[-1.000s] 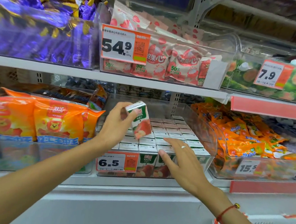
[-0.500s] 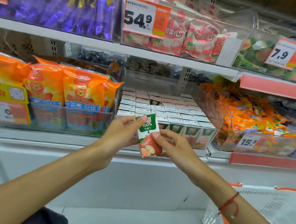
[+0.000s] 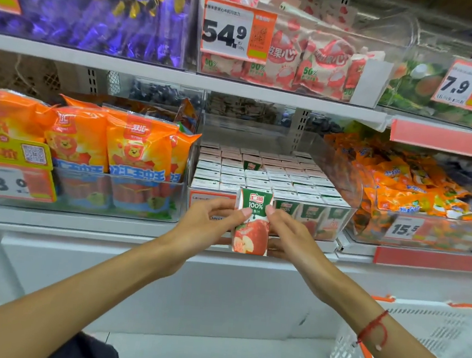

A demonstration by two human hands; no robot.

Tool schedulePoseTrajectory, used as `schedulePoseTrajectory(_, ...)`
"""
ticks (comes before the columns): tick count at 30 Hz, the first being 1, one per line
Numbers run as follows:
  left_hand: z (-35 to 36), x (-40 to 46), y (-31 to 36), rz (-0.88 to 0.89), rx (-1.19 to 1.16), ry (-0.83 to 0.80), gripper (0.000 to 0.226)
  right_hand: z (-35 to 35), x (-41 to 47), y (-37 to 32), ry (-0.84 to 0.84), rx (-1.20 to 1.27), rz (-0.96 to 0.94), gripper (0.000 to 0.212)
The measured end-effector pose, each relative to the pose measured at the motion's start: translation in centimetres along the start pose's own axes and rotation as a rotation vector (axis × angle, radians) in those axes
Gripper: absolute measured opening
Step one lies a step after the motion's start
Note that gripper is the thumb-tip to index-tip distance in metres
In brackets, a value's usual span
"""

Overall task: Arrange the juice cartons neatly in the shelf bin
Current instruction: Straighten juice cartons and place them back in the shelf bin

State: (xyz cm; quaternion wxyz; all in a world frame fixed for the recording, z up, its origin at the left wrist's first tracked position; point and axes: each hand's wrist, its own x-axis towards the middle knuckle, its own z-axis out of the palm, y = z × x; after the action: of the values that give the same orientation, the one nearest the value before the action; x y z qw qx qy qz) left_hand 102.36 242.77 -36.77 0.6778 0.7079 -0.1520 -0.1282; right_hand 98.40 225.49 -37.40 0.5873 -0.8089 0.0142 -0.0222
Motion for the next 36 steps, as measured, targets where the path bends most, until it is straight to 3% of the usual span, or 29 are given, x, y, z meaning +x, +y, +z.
schedulePoseTrajectory(9,-0.1,0.4,-0.3,0.019,-0.037,-0.008,0.01,-0.4,-0.3,0.1,-0.075,0.039,0.015,0.029)
schedulePoseTrajectory(12,-0.4,0.2,-0.4,0.041,-0.094,-0.022,0.006,-0.8,-0.6,0.4,-0.183,0.015,-0.055,0.047)
schedulePoseTrajectory(17,-0.1,0.2,-0.7,0.19,-0.01,0.085,0.014,0.4,-0.8,0.3,0.079,-0.097,-0.177,0.05)
schedulePoseTrajectory(19,0.2,0.3,-0.9,0.17,-0.016,0.12,0.007,1.0,-0.9,0.2,0.184,-0.213,-0.229,0.051)
schedulePoseTrajectory(22,0.5,0.5,-0.9,0.086,-0.053,0.143,0.022,1.8,-1.2,0.1,0.246,-0.375,-0.286,0.054)
schedulePoseTrajectory(24,0.2,0.5,-0.8,0.035,-0.093,0.129,0.019,1.9,-1.2,0.0,0.215,-0.374,-0.296,0.05)
schedulePoseTrajectory(28,-1.1,0.4,0.0,-0.024,-0.174,-0.005,0.023,0.9,-1.0,-0.4,0.047,-0.064,-0.179,0.028)
schedulePoseTrajectory(32,-1.7,0.3,0.5,-0.029,-0.266,-0.098,0.048,0.6,-1.1,-0.4,-0.108,0.057,-0.007,0.044)
schedulePoseTrajectory(36,-1.4,0.3,0.3,-0.03,-0.28,-0.111,0.051,0.8,-1.3,-0.8,-0.164,0.15,-0.011,0.027)
